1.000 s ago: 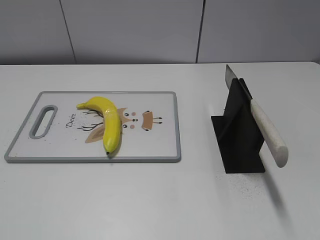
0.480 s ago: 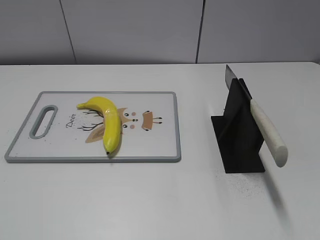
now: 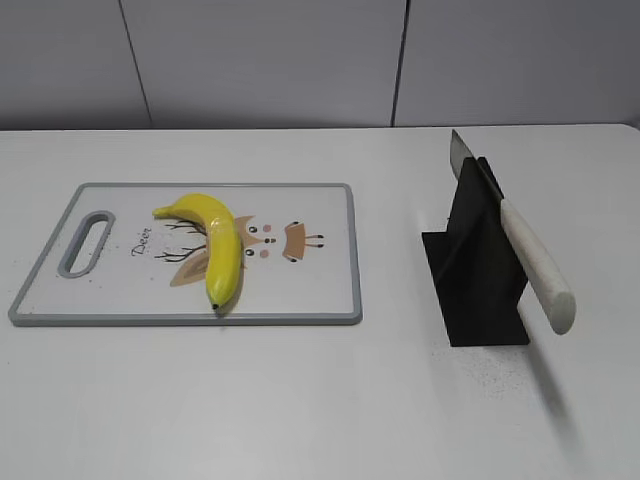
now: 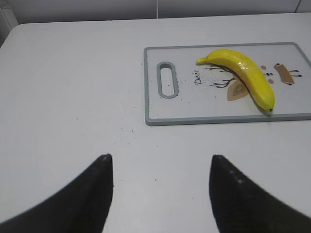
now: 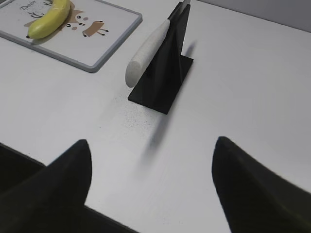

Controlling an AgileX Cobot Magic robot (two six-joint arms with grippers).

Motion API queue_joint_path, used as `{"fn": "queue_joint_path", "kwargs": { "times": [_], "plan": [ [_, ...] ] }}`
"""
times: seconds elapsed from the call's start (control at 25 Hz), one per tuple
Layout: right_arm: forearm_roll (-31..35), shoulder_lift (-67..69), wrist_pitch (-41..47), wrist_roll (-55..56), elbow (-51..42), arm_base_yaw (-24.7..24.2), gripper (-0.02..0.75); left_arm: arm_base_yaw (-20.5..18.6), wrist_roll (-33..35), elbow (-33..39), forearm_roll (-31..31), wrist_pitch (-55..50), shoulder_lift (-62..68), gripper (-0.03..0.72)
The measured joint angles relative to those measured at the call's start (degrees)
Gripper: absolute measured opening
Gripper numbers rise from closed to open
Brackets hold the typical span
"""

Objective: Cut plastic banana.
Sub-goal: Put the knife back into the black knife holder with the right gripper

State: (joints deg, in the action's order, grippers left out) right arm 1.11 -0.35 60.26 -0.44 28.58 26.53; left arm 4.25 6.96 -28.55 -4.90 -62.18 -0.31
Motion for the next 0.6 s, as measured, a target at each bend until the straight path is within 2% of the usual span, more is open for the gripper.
{"fn": "queue_joint_path", "kwargs": {
  "times": [0.16, 0.48, 0.6],
  "plan": [
    [0.1, 0.0, 0.0, 0.0, 0.0, -2.3, 0.582, 0.0, 0.0, 0.0, 0.0, 0.0, 0.0, 0.589],
    [0.1, 0.0, 0.0, 0.0, 0.0, -15.9, 0.581, -0.1, 0.0, 0.0, 0.0, 0.0, 0.0, 0.589],
    [0.1, 0.0, 0.0, 0.0, 0.0, -19.1, 0.581, -0.1, 0.0, 0.0, 0.0, 0.0, 0.0, 0.589]
  ]
}}
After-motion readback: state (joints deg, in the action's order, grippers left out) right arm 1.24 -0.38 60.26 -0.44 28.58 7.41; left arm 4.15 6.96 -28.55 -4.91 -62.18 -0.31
